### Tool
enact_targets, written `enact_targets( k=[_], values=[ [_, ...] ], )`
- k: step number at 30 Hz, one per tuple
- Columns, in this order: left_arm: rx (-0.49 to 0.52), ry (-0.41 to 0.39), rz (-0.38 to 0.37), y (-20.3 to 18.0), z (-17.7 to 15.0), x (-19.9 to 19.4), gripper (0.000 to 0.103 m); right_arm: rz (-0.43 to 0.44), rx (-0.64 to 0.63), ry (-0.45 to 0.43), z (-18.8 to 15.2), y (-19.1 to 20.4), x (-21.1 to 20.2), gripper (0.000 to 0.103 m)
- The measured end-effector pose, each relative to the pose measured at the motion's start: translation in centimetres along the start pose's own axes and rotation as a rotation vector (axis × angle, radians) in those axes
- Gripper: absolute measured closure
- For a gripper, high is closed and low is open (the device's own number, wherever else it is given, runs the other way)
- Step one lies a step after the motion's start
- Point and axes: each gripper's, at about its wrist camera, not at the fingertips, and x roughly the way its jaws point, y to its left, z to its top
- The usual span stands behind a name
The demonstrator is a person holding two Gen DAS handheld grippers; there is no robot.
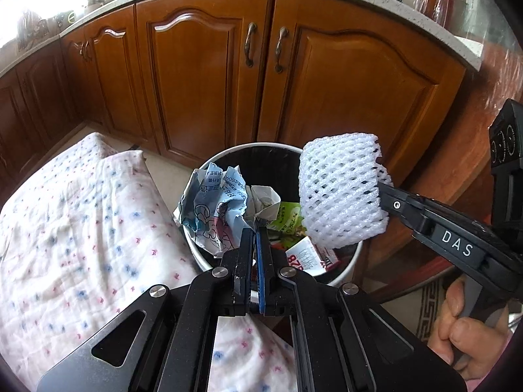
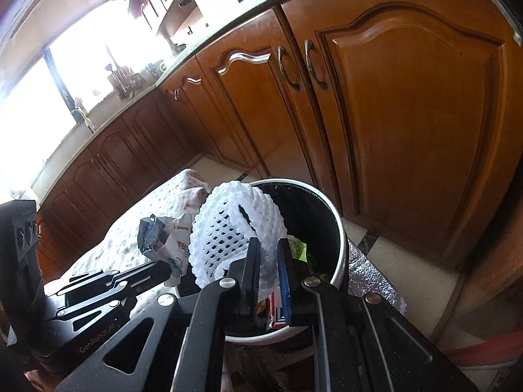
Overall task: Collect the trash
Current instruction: 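Carry foil wrapper and foam net over the bin and open both grippers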
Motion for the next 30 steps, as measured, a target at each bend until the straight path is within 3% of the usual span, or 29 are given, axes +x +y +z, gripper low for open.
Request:
enact_targets(
  k=[30],
  values=[
    [0.004,0.091,-0.018,0.4,0.9,3.9,0.1,-0.051,-0.003,0.081,0.9,-0.7,2.9,0.088]
  ],
)
